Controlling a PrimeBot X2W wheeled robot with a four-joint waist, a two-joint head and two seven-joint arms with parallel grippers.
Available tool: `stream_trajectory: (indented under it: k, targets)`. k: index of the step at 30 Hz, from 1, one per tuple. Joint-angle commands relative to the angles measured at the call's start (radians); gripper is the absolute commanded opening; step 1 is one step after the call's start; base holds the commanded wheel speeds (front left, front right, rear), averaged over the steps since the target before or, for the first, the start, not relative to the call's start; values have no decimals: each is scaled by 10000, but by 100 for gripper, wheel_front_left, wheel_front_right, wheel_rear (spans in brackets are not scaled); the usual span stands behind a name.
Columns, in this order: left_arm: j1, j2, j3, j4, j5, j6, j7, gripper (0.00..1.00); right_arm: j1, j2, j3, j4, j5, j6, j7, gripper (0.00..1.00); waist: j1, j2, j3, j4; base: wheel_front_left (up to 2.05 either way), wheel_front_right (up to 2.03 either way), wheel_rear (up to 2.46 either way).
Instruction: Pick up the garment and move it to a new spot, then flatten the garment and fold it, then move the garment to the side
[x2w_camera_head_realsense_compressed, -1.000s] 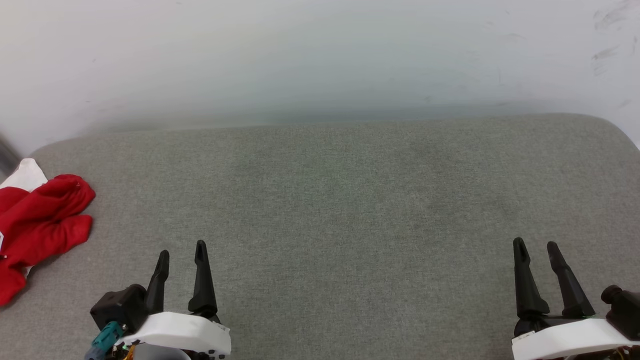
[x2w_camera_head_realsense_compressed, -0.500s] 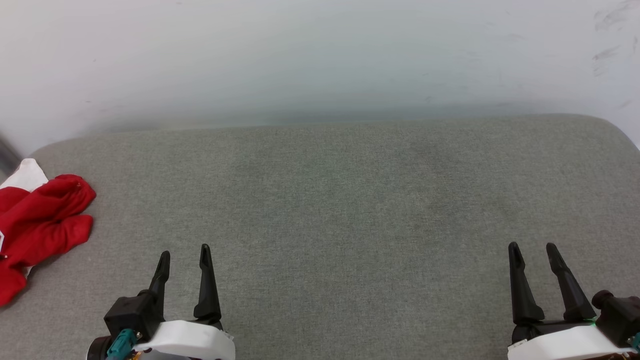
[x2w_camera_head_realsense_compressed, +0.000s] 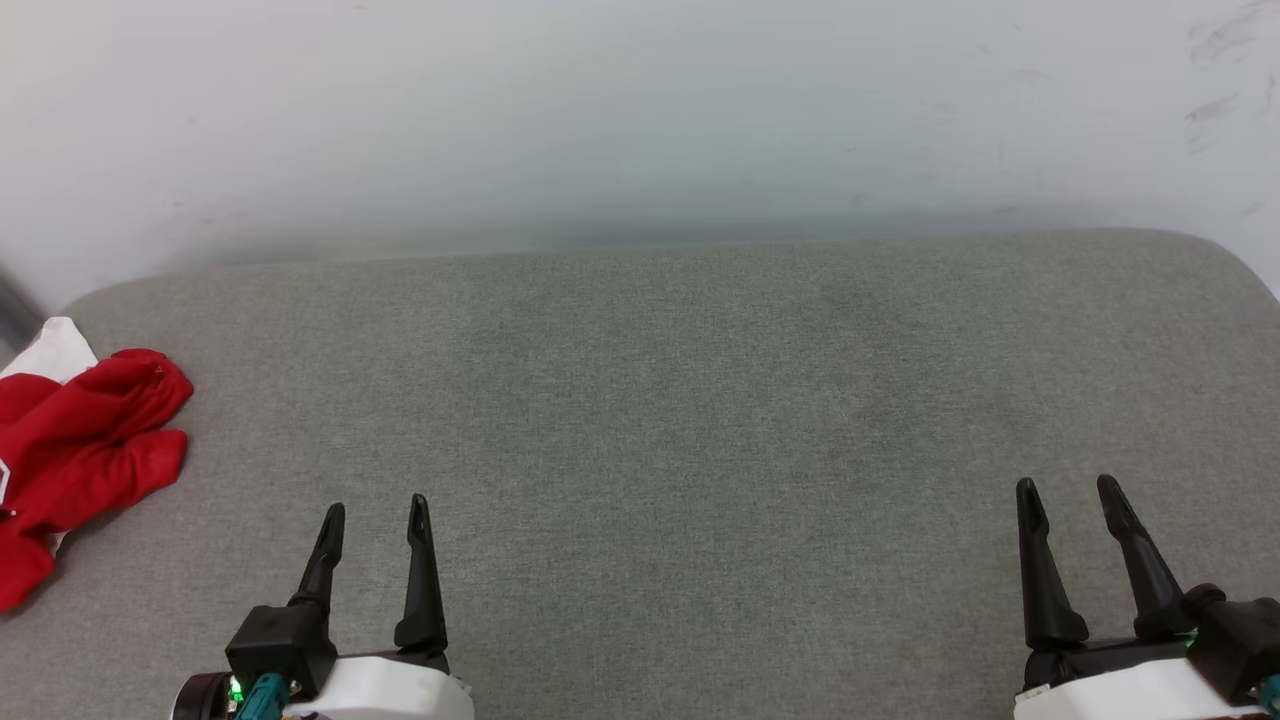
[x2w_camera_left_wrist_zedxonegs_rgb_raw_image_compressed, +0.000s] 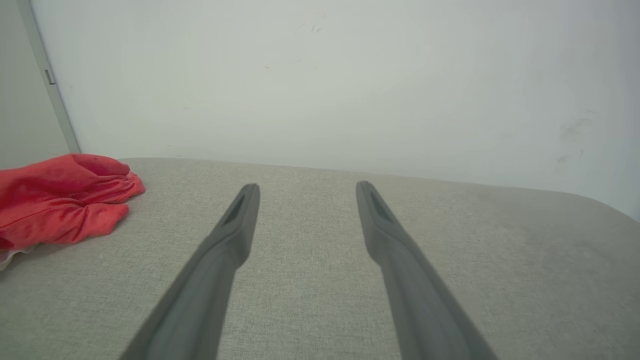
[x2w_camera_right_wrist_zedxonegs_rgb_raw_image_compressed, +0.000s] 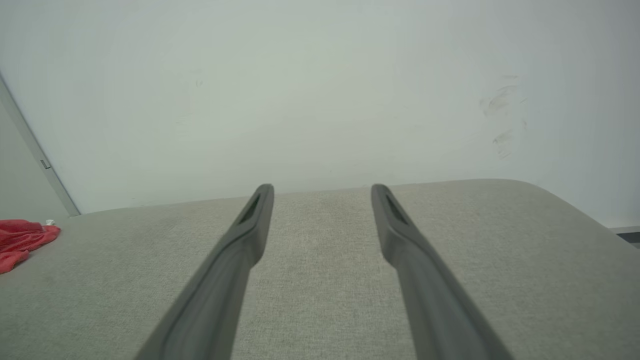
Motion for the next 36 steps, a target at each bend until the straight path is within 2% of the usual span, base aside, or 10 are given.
stream_trajectory:
  k: [1,17,36]
  targets:
    - [28,3,36,-38,180,-3,-84,100,115,-7,6,-107,-190,-1,-72,100,0,0,0,-1,0,0,0]
    - [247,-72,114,-93,986,-52,-400,100,344,-3,12,-242,-916,-1,-377,100,0,0,16,5,0,0,0]
    - [286,-73,172,131,483,-10,-379,100,400,-3,64,-97,-407,-1,-370,100,0,0,26,-13,0,0,0]
